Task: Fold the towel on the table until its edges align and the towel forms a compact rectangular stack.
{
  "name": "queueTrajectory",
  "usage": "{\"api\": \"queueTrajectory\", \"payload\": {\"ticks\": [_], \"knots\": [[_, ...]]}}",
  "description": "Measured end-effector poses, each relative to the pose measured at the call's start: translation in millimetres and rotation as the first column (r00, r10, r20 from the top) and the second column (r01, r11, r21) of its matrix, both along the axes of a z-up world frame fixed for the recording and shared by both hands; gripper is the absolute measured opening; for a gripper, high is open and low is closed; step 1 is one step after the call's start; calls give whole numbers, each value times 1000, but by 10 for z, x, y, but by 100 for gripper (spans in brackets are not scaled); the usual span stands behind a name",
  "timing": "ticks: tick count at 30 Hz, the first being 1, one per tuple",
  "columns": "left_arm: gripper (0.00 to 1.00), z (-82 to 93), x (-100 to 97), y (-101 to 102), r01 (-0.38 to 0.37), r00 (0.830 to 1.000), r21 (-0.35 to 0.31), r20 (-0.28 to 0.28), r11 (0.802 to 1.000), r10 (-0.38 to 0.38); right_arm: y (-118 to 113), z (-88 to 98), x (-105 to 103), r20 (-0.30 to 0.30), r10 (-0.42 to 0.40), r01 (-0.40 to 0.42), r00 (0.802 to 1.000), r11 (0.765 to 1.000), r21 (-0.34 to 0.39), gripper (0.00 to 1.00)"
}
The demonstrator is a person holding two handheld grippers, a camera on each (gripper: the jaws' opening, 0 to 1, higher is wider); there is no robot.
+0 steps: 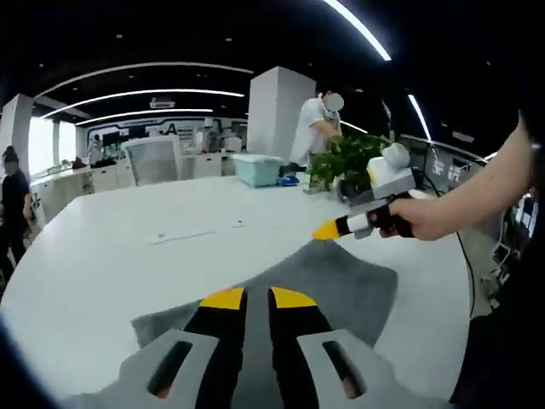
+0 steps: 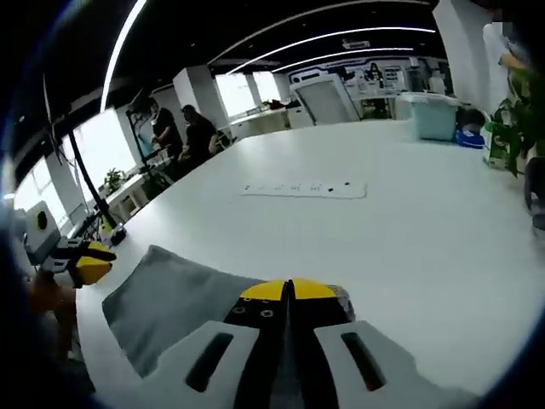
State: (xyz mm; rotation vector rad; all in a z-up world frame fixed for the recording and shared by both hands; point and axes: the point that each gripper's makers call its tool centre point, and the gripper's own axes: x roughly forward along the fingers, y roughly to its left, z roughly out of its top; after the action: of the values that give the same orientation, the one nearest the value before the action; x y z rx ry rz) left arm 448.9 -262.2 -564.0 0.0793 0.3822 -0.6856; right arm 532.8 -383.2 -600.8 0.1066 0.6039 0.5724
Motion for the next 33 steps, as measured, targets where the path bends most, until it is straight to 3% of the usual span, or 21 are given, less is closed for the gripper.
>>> {"api": "queueTrajectory", "payload": {"ticks": [8, 16, 20, 22, 24, 26, 27, 28, 29, 31, 33], "knots": [[1, -151, -164, -262, 102, 994, 47, -39, 994, -100, 359, -80, -157, -12, 196, -196, 981, 977, -80, 0], [1, -285, -273, -398, 155, 985, 45, -83, 987, -151, 572, -142, -229, -33, 271, -273, 962, 959, -76, 0], [1, -470, -376, -440, 180, 973, 55, -155, 982, -170, 625, -227, -326, -85, 304, -311, 949, 947, -83, 0], [1, -534, -400, -472, 183, 974, 57, -148, 981, -173, 645, -303, -345, -96, 324, -332, 941, 938, -95, 0], [1, -670, -441, -481, 187, 972, 98, -160, 977, -170, 694, -402, -409, -115, 367, -379, 923, 918, -112, 0], [1, -788, -465, -467, 176, 975, 147, -164, 973, -152, 719, -554, -481, -134, 424, -443, 895, 879, -175, 0], [1, -892, -489, -450, 166, 977, 193, -166, 967, -134, 774, -520, -439, -79, 439, -446, 895, 878, -172, 0], [1, -917, -500, -470, 157, 979, 192, -162, 969, -127, 763, -515, -440, -104, 426, -437, 899, 886, -154, 0], [1, -853, -455, -480, 133, 987, 181, -110, 974, -115, 766, -509, -419, -112, 429, -441, 897, 886, -145, 0], [1, -851, -471, -468, 113, 987, 184, -131, 976, -89, 781, -514, -409, -106, 443, -454, 890, 880, -141, 0], [1, -860, -481, -460, 128, 989, 214, -104, 968, -108, 798, -512, -412, -101, 435, -445, 895, 885, -138, 0]]}}
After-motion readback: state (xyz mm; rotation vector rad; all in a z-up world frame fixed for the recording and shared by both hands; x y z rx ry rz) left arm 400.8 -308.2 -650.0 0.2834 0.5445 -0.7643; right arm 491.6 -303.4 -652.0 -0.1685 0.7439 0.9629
